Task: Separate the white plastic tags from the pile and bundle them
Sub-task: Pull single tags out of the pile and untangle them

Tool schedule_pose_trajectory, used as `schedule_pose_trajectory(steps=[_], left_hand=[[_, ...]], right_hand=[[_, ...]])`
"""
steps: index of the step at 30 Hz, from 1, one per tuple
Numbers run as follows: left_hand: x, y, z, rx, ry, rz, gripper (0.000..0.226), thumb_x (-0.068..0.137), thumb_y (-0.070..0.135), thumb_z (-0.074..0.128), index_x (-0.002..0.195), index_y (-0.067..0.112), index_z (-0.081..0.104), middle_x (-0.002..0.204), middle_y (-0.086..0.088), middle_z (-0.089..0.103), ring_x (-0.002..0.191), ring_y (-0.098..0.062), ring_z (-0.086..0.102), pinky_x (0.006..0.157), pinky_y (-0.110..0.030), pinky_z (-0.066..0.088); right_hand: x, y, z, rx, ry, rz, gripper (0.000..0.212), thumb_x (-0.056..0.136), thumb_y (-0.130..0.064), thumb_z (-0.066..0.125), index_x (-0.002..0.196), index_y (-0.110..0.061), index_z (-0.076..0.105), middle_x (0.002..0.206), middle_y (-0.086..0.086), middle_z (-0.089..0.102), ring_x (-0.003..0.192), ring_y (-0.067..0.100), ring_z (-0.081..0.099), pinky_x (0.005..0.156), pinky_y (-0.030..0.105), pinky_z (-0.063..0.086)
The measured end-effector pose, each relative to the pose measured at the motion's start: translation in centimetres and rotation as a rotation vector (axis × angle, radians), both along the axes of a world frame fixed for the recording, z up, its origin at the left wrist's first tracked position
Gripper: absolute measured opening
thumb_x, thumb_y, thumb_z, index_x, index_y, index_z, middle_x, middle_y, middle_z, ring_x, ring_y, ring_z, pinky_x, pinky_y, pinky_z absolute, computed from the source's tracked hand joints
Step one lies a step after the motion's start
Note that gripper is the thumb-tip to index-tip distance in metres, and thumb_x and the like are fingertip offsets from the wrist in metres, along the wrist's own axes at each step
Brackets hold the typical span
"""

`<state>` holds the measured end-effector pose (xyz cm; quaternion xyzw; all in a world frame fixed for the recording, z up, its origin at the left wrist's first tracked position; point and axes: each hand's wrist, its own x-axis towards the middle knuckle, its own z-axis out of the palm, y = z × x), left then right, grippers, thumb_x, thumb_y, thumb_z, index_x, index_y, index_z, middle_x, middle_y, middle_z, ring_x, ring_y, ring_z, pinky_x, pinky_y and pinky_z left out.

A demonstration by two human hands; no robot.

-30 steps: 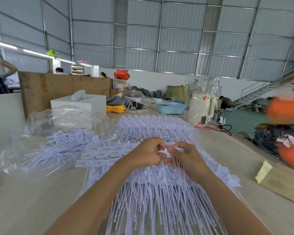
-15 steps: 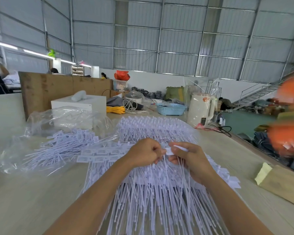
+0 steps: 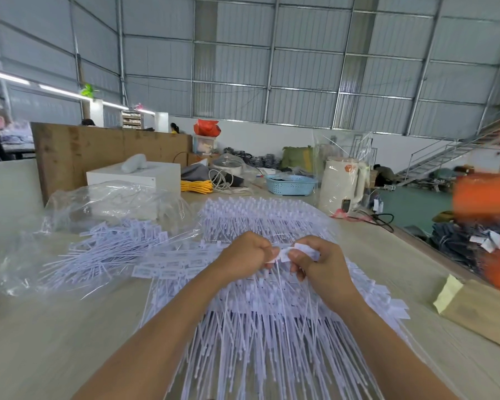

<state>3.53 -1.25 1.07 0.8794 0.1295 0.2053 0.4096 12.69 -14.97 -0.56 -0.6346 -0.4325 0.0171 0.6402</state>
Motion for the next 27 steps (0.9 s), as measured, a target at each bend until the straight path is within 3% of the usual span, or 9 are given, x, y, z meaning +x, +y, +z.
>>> schedule_pose_trajectory(steps=[3, 6, 10, 13, 15, 18, 20, 24, 27], left_hand=[[-0.1, -0.1, 0.3, -0.12, -0.016, -0.028, 0.044, 0.093, 0.017, 0.058, 0.049, 0.016, 0.058, 0.041, 0.007, 0.052, 0.033, -0.001, 0.041, 0.047, -0.019, 0.03], [-0.6, 0.3, 0.8, -0.225, 0.014, -0.095, 0.054, 0.092, 0.011, 0.058, 0.04, 0.018, 0.053, 0.039, 0.005, 0.046, 0.032, -0.004, 0.034, 0.041, -0.014, 0.028], [-0.8, 0.7, 1.0, -0.167, 0.008, -0.008, 0.064, 0.094, 0.018, 0.057, 0.03, 0.02, 0.053, 0.035, 0.01, 0.047, 0.036, -0.002, 0.041, 0.048, -0.018, 0.034], [-0.6, 0.2, 0.4, -0.13, 0.042, -0.027, 0.05, 0.096, 0.012, 0.051, 0.047, 0.019, 0.057, 0.049, 0.001, 0.056, 0.047, -0.008, 0.051, 0.051, -0.022, 0.035], [-0.6, -0.1, 0.3, -0.119, 0.091, -0.056, 0.035, 0.092, 0.003, 0.046, 0.062, 0.007, 0.062, 0.053, -0.003, 0.055, 0.055, -0.017, 0.05, 0.05, -0.022, 0.033], [-0.9, -0.1, 0.5, -0.02, 0.142, -0.087, 0.021, 0.088, 0.0, 0.048, 0.077, 0.0, 0.066, 0.058, 0.003, 0.057, 0.056, -0.013, 0.049, 0.05, -0.022, 0.037], [-1.0, 0.2, 0.4, 0.043, 0.193, -0.116, 0.019, 0.086, 0.0, 0.054, 0.078, 0.014, 0.064, 0.07, 0.007, 0.057, 0.065, -0.014, 0.052, 0.059, -0.025, 0.041], [-1.1, 0.7, 0.1, 0.11, 0.248, -0.173, 0.027, 0.09, 0.006, 0.057, 0.076, 0.029, 0.055, 0.077, 0.003, 0.051, 0.072, -0.02, 0.05, 0.069, -0.033, 0.041], [-1.2, 0.6, 0.1, 0.195, 0.212, -0.144, 0.014, 0.092, 0.013, 0.058, 0.087, 0.026, 0.056, 0.086, -0.001, 0.057, 0.074, -0.02, 0.053, 0.071, -0.034, 0.046]], right_hand=[[-0.4, 0.1, 0.1, -0.023, -0.09, -0.054, 0.025, 0.087, 0.004, 0.059, 0.066, -0.009, 0.059, 0.05, 0.003, 0.059, 0.039, 0.01, 0.05, 0.046, 0.022, 0.043], [0.5, -0.4, 0.6, -0.008, -0.084, -0.214, 0.014, 0.085, -0.001, 0.063, 0.073, -0.008, 0.062, 0.057, 0.001, 0.06, 0.041, 0.002, 0.051, 0.042, 0.016, 0.042], [4.9, -4.7, 2.0, 0.424, 0.514, -0.259, 0.008, 0.09, -0.009, 0.059, 0.091, -0.002, 0.062, 0.063, 0.001, 0.059, 0.05, 0.007, 0.049, 0.043, 0.012, 0.041], [6.4, -6.3, 2.9, 0.688, 0.924, -0.078, 0.015, 0.094, -0.011, 0.052, 0.105, 0.0, 0.055, 0.077, 0.004, 0.053, 0.044, 0.002, 0.05, 0.046, 0.01, 0.044], [5.8, -5.6, 2.9, 0.658, 1.023, 0.067, 0.014, 0.095, -0.011, 0.05, 0.104, -0.001, 0.053, 0.078, 0.006, 0.051, 0.041, 0.003, 0.052, 0.045, 0.012, 0.047], [3.6, -3.6, 2.6, 0.415, 0.959, 0.18, 0.017, 0.093, -0.01, 0.052, 0.101, 0.004, 0.054, 0.071, 0.007, 0.054, 0.043, 0.007, 0.054, 0.045, 0.014, 0.05], [2.1, -2.3, 2.4, 0.269, 0.808, 0.168, 0.013, 0.092, -0.008, 0.054, 0.087, 0.004, 0.057, 0.065, 0.008, 0.053, 0.042, 0.007, 0.053, 0.044, 0.013, 0.049], [1.2, -1.1, 1.6, 0.184, 0.657, 0.11, 0.015, 0.091, -0.005, 0.057, 0.077, -0.001, 0.06, 0.057, 0.004, 0.057, 0.044, 0.007, 0.056, 0.047, 0.016, 0.051], [1.2, -0.9, 1.0, 0.131, 0.626, 0.099, 0.016, 0.092, -0.006, 0.057, 0.076, -0.004, 0.06, 0.053, 0.002, 0.058, 0.045, 0.007, 0.058, 0.049, 0.019, 0.053]])
